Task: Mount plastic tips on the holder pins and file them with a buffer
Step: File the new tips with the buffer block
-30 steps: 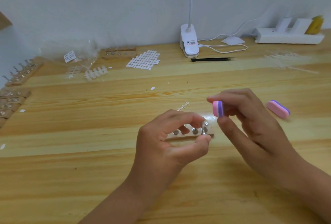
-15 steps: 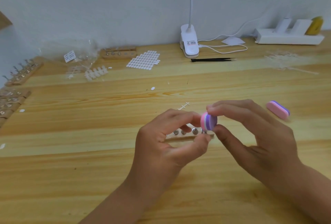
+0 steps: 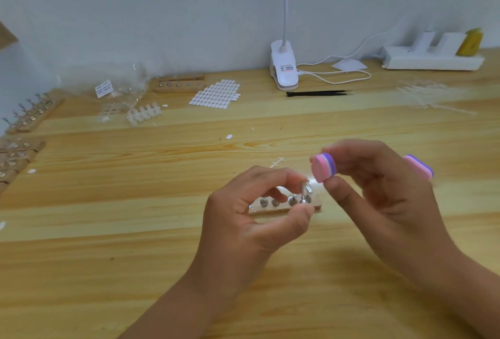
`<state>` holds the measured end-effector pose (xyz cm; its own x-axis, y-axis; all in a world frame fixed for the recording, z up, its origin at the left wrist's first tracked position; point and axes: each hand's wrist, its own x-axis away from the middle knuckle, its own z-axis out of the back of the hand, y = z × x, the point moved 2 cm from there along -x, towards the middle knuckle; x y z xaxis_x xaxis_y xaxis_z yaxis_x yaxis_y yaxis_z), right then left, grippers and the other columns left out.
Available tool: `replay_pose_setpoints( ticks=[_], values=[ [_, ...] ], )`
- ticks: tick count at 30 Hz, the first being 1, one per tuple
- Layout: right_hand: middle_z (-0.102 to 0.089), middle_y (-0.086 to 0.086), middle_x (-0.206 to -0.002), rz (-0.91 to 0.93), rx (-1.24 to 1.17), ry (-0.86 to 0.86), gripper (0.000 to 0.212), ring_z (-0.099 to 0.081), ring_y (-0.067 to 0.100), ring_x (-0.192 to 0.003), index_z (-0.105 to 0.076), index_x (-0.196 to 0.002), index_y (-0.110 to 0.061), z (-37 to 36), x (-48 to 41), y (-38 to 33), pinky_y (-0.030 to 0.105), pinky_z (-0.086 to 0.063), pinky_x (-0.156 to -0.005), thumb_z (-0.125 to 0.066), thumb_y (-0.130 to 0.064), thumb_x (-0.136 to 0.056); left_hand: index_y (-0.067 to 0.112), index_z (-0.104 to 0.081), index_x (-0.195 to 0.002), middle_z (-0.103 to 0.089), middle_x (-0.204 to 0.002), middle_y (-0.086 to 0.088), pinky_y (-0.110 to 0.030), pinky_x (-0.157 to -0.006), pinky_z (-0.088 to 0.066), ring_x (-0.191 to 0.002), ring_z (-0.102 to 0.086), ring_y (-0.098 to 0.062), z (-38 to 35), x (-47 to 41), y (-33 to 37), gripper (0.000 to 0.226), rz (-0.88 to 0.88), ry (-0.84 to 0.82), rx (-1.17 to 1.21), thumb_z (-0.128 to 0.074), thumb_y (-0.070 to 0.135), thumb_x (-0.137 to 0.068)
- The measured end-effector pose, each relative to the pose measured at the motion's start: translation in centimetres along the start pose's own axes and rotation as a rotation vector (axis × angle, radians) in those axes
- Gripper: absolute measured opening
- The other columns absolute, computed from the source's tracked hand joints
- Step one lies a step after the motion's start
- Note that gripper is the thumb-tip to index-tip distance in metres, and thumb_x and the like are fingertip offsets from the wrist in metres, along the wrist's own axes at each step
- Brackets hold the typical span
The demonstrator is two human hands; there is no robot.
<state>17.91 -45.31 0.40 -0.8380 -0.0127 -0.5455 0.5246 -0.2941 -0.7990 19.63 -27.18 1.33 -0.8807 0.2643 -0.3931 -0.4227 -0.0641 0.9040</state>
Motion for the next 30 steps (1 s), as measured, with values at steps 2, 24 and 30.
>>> replay_pose_setpoints(
  ticks=[2, 24, 30],
  values=[
    [-0.073, -0.003, -0.104, -0.057, -0.198, -0.037, 0.038, -0.071, 0.016, -0.101, -0.058, -0.129, -0.024, -0.4, 0.0, -0.7, 0.019, -0.054, -0.087, -0.062, -0.017, -0.092, 0.026, -0.073, -0.092, -0.071, -0.092, 0.009, -0.023, -0.078, -0.05, -0.083, -0.065, -0.018, 0.0, 0.0, 0.0, 0.018, -0.004, 0.005, 0.006, -0.074, 0.025, -0.073],
    [-0.07, -0.015, -0.111, -0.009, 0.067, 0.048, 0.026, -0.07, 0.016, -0.107, -0.061, -0.111, -0.041, -1.3, 1.0, -0.1, 0.053, -0.056, -0.08, -0.068, -0.031, -0.088, 0.027, -0.072, -0.105, -0.068, -0.098, 0.015, -0.013, -0.075, -0.046, -0.084, -0.063, -0.007, -0.1, 0.2, 1.0, 0.031, -0.148, 0.056, -0.143, -0.078, 0.021, -0.075],
    [-0.068, -0.017, -0.112, 0.12, 0.02, 0.133, 0.03, -0.07, 0.02, -0.106, -0.061, -0.118, -0.038, -1.4, 1.1, -0.8, 0.038, -0.057, -0.086, -0.068, -0.024, -0.092, 0.031, -0.071, -0.108, -0.068, -0.1, 0.014, -0.015, -0.074, -0.048, -0.085, -0.063, -0.011, 0.1, 0.1, 1.0, 0.032, -0.145, 0.059, -0.15, -0.077, 0.025, -0.077]
  ],
)
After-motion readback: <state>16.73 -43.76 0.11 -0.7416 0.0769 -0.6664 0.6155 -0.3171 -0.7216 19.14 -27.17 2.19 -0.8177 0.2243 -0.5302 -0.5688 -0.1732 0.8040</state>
